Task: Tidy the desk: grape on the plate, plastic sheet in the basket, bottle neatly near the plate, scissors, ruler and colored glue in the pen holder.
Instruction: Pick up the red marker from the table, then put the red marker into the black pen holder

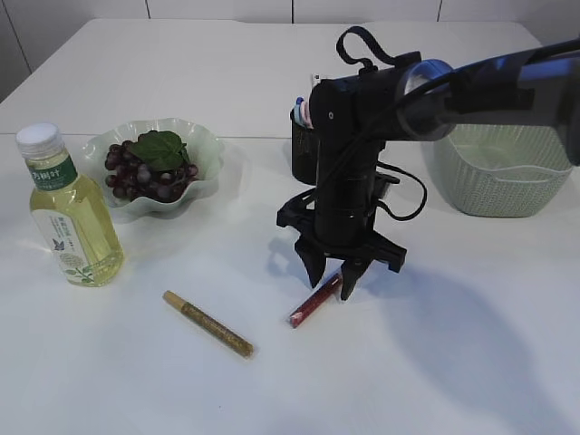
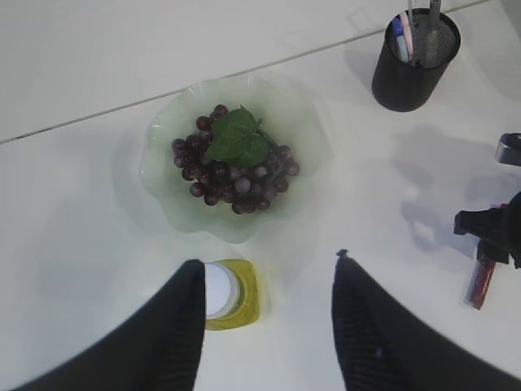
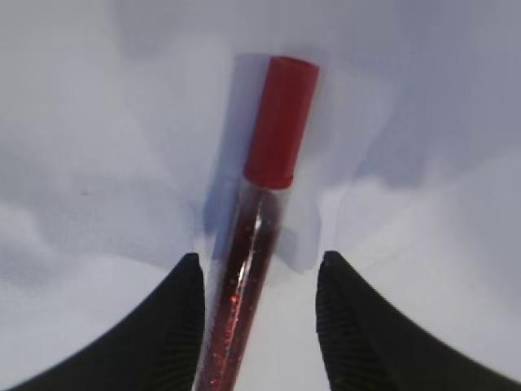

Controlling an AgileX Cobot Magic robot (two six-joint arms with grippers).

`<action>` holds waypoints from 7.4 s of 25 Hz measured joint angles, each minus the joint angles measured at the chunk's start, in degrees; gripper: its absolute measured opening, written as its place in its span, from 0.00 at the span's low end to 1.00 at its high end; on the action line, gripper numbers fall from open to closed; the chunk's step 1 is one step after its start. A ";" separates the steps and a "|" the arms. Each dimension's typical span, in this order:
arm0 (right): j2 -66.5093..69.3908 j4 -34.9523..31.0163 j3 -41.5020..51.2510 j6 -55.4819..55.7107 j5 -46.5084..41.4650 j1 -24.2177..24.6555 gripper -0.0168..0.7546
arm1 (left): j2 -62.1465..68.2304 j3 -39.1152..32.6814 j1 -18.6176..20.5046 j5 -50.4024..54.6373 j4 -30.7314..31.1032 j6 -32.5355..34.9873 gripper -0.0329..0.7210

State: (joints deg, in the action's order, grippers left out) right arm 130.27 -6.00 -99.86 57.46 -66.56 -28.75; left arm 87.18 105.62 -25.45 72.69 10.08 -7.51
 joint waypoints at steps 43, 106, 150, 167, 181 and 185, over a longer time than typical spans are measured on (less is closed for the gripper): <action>0.72 2.63 0.00 0.09 1.28 0.00 0.49 | 0.00 0.00 0.00 0.00 -1.39 0.12 0.54; 0.59 -5.22 -0.17 -35.17 -2.32 0.00 0.11 | 0.00 0.00 0.00 0.00 -1.45 0.12 0.53; -43.84 15.73 42.17 -48.18 65.62 7.94 0.10 | 0.89 0.00 0.00 0.00 -1.92 0.12 0.50; -12.23 15.73 6.57 -48.05 70.70 9.74 0.10 | 0.89 0.00 0.00 0.00 -0.42 0.12 0.50; -1.78 15.73 -2.35 -48.01 67.70 10.59 0.10 | 1.03 0.00 0.00 0.00 -0.13 0.12 0.50; -1.66 15.73 -2.57 -48.01 67.13 10.79 0.11 | 1.28 0.00 0.00 0.00 -0.13 0.12 0.50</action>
State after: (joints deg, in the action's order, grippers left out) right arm 128.60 9.74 -102.43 9.45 0.57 -17.96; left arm 88.46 105.62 -25.45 72.69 9.95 -7.39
